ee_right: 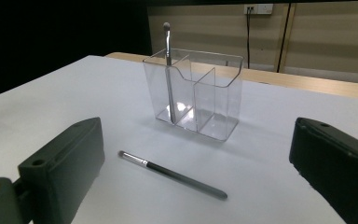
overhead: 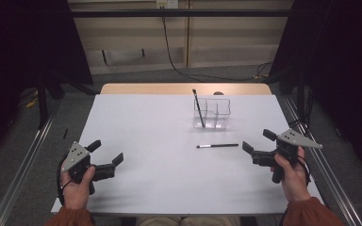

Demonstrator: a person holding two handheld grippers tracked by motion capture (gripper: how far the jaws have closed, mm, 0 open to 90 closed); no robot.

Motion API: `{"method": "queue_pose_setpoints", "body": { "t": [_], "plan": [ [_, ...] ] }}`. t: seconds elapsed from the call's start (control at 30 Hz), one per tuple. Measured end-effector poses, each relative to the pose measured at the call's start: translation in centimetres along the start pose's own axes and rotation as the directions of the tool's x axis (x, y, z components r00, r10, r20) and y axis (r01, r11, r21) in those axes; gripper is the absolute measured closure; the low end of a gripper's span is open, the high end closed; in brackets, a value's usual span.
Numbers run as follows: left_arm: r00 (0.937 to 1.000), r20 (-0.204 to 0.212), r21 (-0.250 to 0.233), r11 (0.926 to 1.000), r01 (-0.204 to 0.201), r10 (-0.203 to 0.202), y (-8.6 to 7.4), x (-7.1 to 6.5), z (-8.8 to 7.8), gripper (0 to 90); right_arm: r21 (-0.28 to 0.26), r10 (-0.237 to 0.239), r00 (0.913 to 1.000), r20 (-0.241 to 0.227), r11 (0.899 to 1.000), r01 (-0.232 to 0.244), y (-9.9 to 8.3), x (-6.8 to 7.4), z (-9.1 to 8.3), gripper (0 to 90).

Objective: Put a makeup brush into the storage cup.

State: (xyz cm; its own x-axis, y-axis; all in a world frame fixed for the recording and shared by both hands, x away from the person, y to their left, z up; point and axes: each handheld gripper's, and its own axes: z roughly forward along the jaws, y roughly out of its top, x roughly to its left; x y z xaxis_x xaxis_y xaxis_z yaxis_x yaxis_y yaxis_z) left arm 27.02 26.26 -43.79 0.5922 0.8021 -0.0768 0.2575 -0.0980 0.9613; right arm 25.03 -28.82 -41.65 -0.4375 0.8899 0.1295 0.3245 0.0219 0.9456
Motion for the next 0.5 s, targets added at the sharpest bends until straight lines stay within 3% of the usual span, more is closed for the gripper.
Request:
{"method": "queue_pose_setpoints", "body": {
  "t": [0.5],
  "plan": [
    [1.0,-0.005,-0.001,1.0,-0.004,0.004,-0.1,-0.3,-0.6,2.2,0.026,-0.021,0.999,0.04,0.999,0.02,-3.1,1.0,-3.9,2.4]
  ]
}}
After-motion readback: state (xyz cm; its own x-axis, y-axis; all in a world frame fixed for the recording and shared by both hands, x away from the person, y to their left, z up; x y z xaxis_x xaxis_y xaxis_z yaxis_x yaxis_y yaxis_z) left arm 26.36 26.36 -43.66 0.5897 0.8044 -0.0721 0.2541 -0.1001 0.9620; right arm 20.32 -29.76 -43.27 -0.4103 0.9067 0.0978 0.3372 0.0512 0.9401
